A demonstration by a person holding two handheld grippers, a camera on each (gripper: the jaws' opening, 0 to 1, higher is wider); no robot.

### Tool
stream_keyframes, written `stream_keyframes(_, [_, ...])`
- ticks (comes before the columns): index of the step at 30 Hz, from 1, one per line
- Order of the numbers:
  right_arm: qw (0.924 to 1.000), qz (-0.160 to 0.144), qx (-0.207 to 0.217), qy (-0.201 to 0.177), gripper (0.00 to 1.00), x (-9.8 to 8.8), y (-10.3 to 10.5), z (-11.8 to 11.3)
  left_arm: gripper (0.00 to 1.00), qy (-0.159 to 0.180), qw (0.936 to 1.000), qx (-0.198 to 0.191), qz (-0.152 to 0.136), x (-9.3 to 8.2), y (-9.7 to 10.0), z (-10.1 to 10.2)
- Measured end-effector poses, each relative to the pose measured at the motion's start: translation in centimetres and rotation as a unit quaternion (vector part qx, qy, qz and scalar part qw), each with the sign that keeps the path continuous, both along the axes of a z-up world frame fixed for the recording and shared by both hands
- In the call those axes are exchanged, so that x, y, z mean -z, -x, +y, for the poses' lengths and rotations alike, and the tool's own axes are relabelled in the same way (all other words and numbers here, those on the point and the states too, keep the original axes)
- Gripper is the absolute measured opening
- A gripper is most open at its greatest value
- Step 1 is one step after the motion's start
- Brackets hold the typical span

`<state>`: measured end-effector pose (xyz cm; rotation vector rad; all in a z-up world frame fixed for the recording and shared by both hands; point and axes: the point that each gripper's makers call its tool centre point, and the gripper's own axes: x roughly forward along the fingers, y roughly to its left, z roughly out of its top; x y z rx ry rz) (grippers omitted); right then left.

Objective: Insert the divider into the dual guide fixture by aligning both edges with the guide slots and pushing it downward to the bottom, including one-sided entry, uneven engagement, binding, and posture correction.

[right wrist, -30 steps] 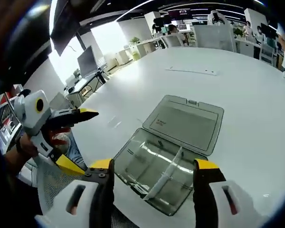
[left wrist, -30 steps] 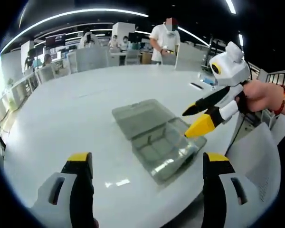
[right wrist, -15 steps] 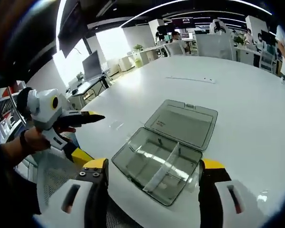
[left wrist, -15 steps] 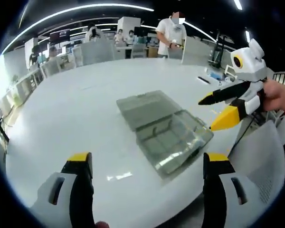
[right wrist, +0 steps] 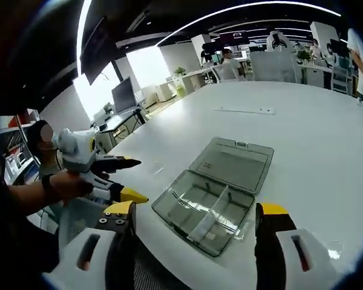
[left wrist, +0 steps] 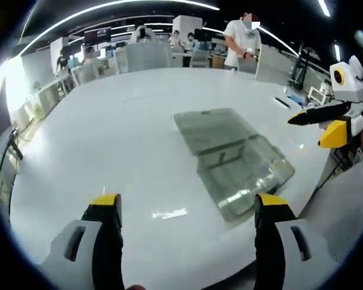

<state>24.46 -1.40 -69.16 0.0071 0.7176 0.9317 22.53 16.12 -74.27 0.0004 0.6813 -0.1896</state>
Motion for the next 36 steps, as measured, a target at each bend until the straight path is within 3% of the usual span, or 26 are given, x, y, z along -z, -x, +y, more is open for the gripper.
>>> stream_keyframes(6, [1.0000,0.002,-0.005,-0.003,0.78,0.2,0.3,0.0,0.78,-0.034,0.9989,-0.028,0.014,1.5,-0.4,1.6])
stream_keyframes(9, [0.9997,0.019,-0.006,-0.013,0.77,0.6,0.8,0.0,0.71,-0.028,0.9992,-0.028,-0.001,1.6,-1.0,1.6])
stream_keyframes(13, [0.9996,0.024,-0.001,-0.015,0.76,0.9,0.9,-0.3,0.65,-0.033,0.9985,-0.043,0.006,2.4,-1.5,2.3])
stream_keyframes(21, [0.9984,0.038,0.032,-0.026,0.74,1.2,0.5,-1.6,0.58,-0.031,0.9988,-0.035,0.016,3.4,-2.7,1.3])
stream_keyframes(29, [0.9978,0.042,0.042,-0.029,0.74,1.5,0.9,-2.4,0.46,-0.038,0.9978,-0.050,0.019,4.6,-3.5,0.9])
stream_keyframes(36, [0.9973,0.049,0.044,-0.033,0.73,1.7,1.3,-2.2,0.44,-0.035,0.9970,-0.060,0.032,5.2,-3.9,1.3])
